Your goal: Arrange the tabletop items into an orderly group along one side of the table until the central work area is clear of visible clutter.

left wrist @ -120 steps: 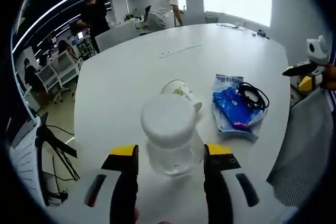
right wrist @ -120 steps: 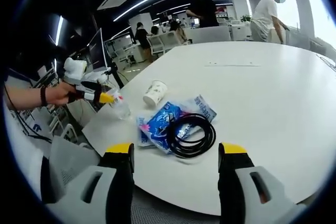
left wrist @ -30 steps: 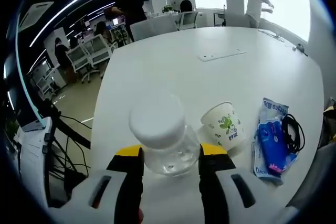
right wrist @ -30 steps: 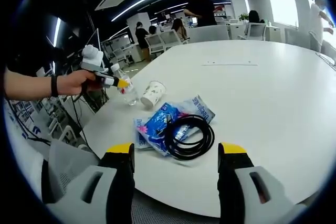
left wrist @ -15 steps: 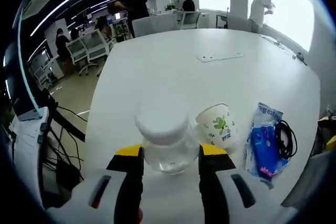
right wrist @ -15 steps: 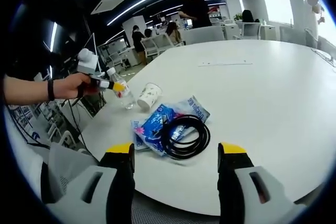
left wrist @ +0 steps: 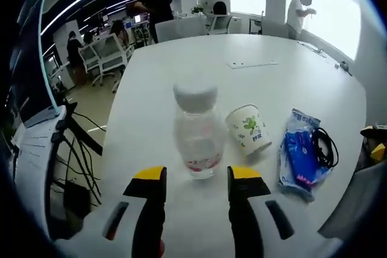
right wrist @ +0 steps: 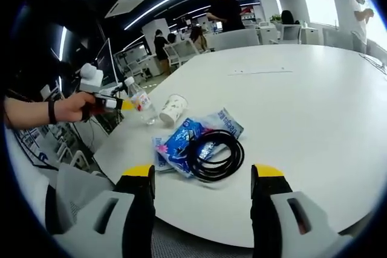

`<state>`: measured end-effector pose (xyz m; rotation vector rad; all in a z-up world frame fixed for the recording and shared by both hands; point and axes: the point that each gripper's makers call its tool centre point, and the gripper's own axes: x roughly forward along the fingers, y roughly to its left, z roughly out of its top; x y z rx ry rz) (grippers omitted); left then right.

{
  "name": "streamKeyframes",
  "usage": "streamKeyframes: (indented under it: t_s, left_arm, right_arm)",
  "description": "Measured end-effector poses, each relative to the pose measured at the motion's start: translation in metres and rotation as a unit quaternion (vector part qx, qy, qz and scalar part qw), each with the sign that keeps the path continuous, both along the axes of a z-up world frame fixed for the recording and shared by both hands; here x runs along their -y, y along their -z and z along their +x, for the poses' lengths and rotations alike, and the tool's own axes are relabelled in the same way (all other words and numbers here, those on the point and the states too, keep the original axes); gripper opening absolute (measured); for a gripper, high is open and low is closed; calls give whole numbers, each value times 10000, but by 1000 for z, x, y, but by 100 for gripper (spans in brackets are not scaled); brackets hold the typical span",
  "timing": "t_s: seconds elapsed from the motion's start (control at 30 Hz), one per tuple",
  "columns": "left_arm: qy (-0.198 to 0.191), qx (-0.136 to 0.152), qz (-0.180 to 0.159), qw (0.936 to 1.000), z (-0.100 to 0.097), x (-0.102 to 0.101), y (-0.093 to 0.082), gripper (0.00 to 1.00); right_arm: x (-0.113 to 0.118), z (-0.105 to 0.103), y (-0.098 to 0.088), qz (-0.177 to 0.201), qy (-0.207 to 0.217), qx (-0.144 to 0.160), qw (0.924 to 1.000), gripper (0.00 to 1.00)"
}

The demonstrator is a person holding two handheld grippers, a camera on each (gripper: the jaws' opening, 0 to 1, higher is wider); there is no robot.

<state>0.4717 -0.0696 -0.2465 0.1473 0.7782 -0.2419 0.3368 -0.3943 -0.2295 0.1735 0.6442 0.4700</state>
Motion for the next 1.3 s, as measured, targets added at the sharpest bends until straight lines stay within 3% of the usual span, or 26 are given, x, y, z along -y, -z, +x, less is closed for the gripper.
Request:
streamKeyframes:
  t_s: [0.67,0.93,1.3]
  left_arm:
    - [-66,-219,-244,9994,-58,15,20,39]
    - [14,-277,-308,9991,-68,29,25,39]
    - [65,-249,-418,9988,-66,45,22,38]
  right_arm:
    - [0,-6,8,27,-111,-95,9999,63]
    - [-1,-1,3,16,-145,-39,9999,63]
    - [-4,-4,6,12,-225,-90,9997,63]
